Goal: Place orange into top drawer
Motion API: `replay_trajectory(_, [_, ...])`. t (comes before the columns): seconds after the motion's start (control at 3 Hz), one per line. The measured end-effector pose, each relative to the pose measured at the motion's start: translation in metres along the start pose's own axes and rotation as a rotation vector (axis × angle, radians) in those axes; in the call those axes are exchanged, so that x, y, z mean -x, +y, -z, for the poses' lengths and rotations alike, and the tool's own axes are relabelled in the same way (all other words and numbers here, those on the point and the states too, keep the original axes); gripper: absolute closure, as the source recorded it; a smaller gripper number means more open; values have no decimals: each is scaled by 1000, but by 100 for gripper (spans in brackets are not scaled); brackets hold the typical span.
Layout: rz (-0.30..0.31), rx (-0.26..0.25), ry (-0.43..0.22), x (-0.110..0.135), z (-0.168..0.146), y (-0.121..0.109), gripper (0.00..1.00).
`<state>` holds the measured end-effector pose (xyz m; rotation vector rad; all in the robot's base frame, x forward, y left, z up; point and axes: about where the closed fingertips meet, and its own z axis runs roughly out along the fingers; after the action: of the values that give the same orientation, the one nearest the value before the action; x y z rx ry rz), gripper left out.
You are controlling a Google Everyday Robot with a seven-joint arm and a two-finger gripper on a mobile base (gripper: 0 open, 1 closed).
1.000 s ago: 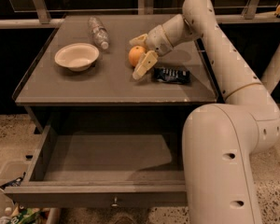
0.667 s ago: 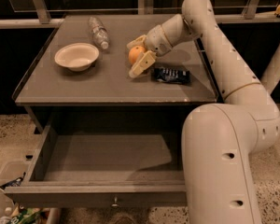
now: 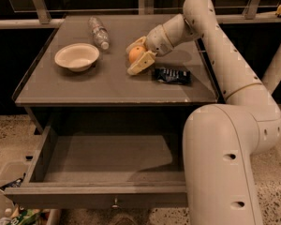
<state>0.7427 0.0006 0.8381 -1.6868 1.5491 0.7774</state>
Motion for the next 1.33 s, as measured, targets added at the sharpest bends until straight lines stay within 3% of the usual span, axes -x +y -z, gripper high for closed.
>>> replay_trajectory(0.33, [0, 0, 0, 0, 0, 0, 87])
replay_trajectory(0.67, [0, 0, 0, 0, 0, 0, 100])
replay_trajectory(1.0, [0, 0, 0, 0, 0, 0, 100])
replay_trajectory(1.33, [29, 16, -4, -2, 3, 15, 100])
